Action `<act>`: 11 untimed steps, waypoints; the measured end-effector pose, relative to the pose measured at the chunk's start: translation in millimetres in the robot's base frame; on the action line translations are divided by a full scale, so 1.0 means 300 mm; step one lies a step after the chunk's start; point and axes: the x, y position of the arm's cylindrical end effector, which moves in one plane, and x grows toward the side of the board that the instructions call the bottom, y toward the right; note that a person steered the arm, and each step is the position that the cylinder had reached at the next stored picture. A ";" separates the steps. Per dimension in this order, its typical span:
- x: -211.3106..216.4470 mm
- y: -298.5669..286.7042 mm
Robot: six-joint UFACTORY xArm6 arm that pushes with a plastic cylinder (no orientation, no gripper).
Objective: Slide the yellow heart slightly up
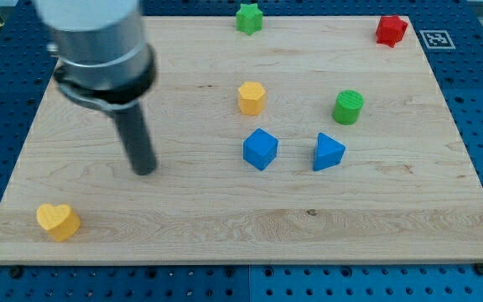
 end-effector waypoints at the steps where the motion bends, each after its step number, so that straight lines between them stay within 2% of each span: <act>1: 0.006 -0.233; 2: 0.113 -0.379; 3: 0.314 -0.414; 4: 0.367 -0.397; 8: 0.284 -0.104; 9: 0.270 -0.113; 11: 0.235 -0.280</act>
